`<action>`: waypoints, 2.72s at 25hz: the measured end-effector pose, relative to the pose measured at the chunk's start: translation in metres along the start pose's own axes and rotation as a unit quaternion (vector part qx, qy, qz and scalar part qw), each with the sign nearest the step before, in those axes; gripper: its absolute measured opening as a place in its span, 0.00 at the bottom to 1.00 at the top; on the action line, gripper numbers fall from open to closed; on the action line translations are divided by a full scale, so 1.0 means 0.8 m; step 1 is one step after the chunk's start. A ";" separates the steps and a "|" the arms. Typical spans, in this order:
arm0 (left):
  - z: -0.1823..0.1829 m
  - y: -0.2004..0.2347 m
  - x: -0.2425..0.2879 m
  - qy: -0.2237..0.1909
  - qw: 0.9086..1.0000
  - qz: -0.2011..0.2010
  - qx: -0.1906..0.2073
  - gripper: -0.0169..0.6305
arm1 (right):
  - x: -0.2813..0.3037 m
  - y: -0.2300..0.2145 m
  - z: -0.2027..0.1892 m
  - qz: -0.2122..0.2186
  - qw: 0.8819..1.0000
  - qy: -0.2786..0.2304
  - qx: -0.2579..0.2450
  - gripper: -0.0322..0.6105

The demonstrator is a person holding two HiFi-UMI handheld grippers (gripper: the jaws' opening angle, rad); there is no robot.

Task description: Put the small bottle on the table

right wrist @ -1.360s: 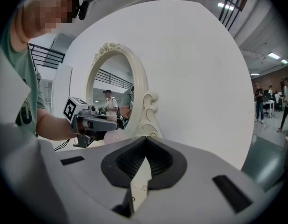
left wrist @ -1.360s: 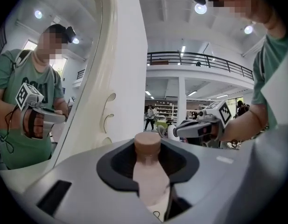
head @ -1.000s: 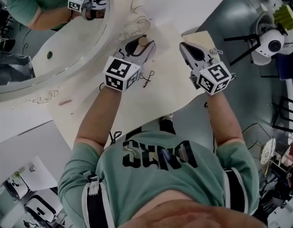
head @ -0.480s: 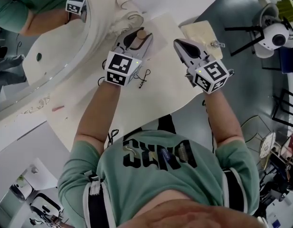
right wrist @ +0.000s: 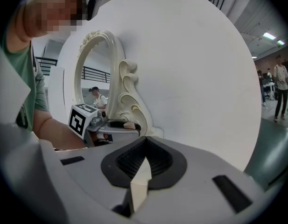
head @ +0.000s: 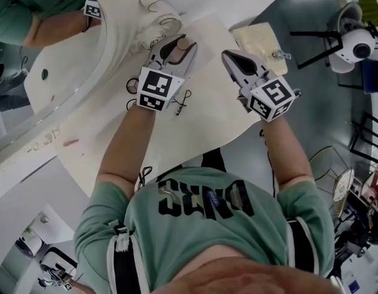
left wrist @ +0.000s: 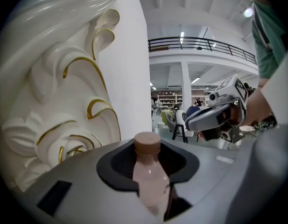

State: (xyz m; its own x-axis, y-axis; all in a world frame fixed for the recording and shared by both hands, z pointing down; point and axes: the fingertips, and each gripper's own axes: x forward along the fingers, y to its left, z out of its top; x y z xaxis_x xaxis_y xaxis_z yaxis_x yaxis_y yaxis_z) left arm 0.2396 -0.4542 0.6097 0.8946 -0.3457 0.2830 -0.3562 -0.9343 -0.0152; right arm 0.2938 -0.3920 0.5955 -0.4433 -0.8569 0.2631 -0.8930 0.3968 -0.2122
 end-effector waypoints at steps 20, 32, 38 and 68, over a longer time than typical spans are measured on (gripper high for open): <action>0.012 -0.008 -0.005 -0.006 1.000 0.004 -0.025 0.36 | -0.038 0.018 0.015 -0.004 1.000 -0.007 -0.008 0.04; 0.111 -0.035 -0.086 -0.049 0.999 0.020 -0.005 0.39 | -0.095 0.060 0.097 -0.011 0.999 -0.031 -0.033 0.04; 0.154 -0.058 -0.147 -0.059 0.998 0.009 -0.015 0.38 | -0.123 0.092 0.129 -0.007 0.998 -0.030 -0.048 0.04; 0.169 -0.140 -0.348 -0.086 0.988 -0.019 -0.127 0.04 | -0.206 0.219 0.150 0.024 0.998 -0.017 -0.060 0.04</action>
State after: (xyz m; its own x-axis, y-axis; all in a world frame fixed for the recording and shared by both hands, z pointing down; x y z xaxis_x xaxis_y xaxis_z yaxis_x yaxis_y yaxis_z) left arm 0.0668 -0.2651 0.4031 0.9333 -0.3411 0.1121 -0.3585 -0.9020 0.2405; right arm 0.2199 -0.2206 0.4023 -0.4840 -0.8463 0.2227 -0.8750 0.4719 -0.1085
